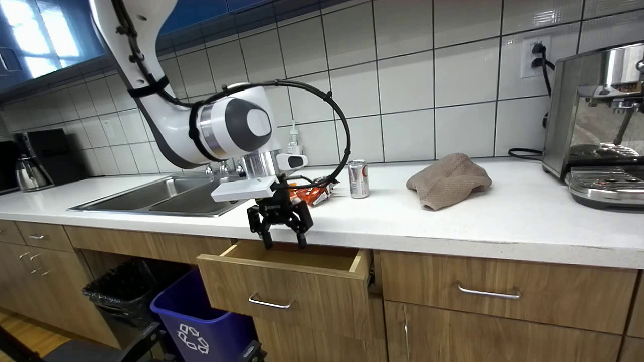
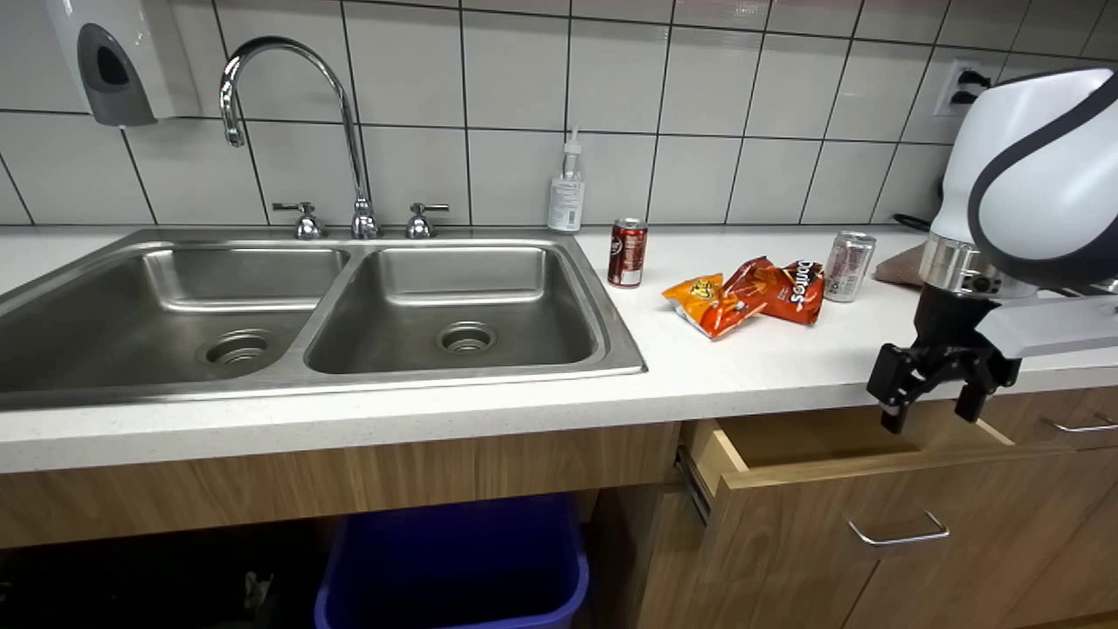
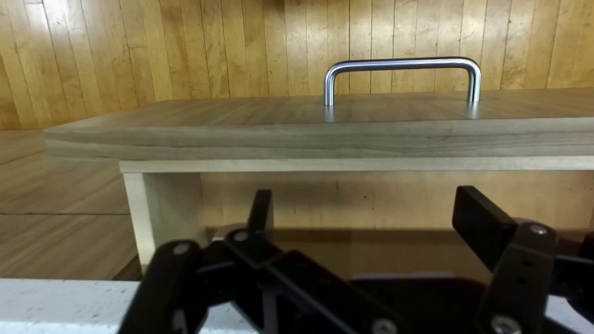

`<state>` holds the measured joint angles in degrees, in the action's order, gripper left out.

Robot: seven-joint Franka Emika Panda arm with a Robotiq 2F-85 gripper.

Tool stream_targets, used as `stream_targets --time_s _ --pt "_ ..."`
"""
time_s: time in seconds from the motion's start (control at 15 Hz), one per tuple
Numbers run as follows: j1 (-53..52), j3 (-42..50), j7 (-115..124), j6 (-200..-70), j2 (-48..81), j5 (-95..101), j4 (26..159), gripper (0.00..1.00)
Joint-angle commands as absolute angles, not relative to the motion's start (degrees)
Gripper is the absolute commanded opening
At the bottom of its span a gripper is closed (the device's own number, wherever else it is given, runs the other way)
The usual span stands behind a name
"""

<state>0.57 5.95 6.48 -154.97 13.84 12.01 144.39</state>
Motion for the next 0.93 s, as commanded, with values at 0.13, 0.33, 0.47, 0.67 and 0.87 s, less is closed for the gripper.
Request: stream_targets --time_s 0.13,0.33,0.47,0.67,0.87 --pt "-1.09 7.32 8.96 -155.5 17.7 13.41 140.91 1.0" --pt "-1.61 7.75 8.89 -155.62 18.95 13.37 140.22 1.0" --pt "-1.93 7.98 8.88 -155.75 19.74 13.35 139.85 1.0" --pt "-2.42 8.22 8.88 -155.95 20.75 13.32 139.45 1.0" --pt "-3.1 8.75 9.04 -156.27 21.7 13.55 138.92 1.0"
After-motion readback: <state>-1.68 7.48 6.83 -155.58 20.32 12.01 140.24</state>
